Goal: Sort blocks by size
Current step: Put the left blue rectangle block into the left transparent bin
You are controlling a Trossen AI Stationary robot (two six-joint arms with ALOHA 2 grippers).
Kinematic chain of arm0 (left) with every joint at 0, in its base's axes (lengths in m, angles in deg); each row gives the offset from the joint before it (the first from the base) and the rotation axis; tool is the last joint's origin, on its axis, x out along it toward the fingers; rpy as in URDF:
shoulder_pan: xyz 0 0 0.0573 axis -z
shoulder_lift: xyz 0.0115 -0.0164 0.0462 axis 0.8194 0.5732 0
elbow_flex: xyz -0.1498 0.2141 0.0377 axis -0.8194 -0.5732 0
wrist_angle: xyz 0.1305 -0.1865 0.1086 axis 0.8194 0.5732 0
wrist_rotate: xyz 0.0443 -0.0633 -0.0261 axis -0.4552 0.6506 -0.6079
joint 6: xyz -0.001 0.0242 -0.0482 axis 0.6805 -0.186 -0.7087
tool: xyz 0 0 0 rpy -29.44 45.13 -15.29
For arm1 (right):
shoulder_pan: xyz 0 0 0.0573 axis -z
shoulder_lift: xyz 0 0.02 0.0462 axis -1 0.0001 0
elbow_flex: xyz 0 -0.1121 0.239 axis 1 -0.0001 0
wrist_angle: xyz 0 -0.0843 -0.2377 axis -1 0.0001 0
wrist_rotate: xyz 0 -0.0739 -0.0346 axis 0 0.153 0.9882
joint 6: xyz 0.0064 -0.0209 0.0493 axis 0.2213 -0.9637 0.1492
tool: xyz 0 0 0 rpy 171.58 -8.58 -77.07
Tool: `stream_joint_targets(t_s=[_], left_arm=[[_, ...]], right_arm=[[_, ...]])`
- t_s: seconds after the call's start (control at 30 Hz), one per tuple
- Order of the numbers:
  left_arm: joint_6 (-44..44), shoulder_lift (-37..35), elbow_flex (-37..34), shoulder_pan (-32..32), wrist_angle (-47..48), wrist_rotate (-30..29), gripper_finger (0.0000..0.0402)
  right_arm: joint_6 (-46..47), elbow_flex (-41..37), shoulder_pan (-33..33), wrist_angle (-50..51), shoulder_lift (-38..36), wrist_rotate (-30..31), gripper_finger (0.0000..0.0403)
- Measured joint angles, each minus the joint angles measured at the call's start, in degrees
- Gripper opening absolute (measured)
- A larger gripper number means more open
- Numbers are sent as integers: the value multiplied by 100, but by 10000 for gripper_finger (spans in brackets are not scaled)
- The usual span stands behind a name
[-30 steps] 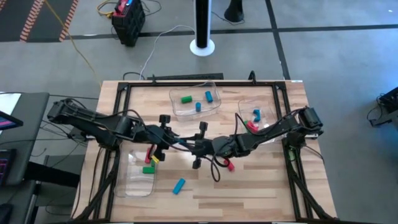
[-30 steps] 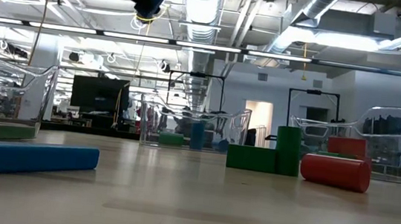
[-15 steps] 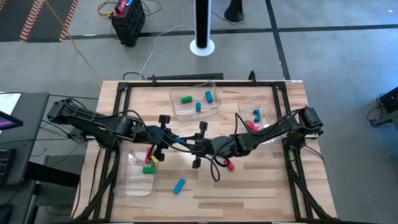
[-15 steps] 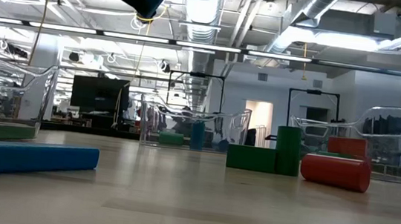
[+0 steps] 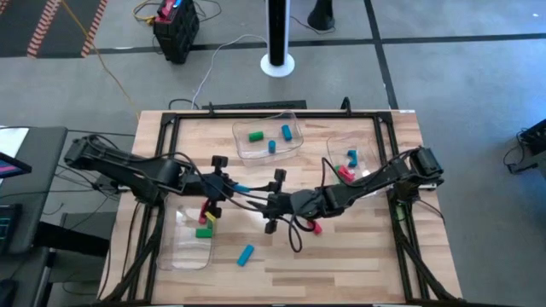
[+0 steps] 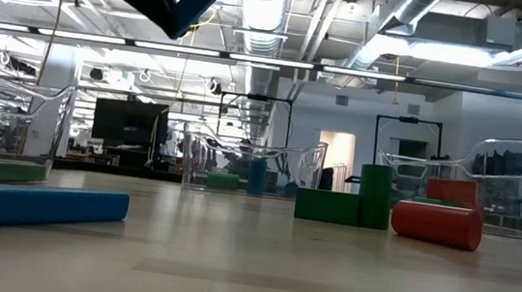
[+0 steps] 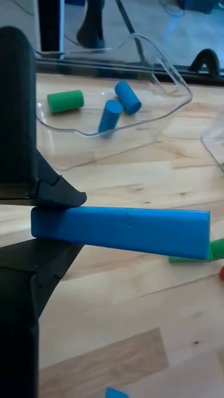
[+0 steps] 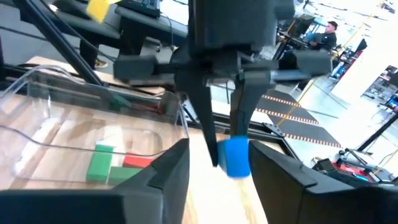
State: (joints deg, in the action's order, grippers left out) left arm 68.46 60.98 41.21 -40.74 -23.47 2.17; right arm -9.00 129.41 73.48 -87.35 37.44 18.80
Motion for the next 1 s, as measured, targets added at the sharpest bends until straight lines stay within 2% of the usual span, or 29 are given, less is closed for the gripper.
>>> stream_joint_targets(t_s=[0.13,0.3,0.67,0.8,1.0], left_arm=[[-182,-158,114,48,432,-49,55],[-628,-422,380,185,1376,17,55],[-2399,-642,428,748,3779,1104,55],[-2898,-642,424,1067,4000,1547,55],[-3506,-635,353,1518,4002,1626,55]], right_arm=[[6,0,0,170,0,151,216],[183,0,4,488,0,170,220],[611,0,0,1313,1,170,221],[713,0,-29,1572,2,171,221],[815,0,-115,1946,2,170,221]])
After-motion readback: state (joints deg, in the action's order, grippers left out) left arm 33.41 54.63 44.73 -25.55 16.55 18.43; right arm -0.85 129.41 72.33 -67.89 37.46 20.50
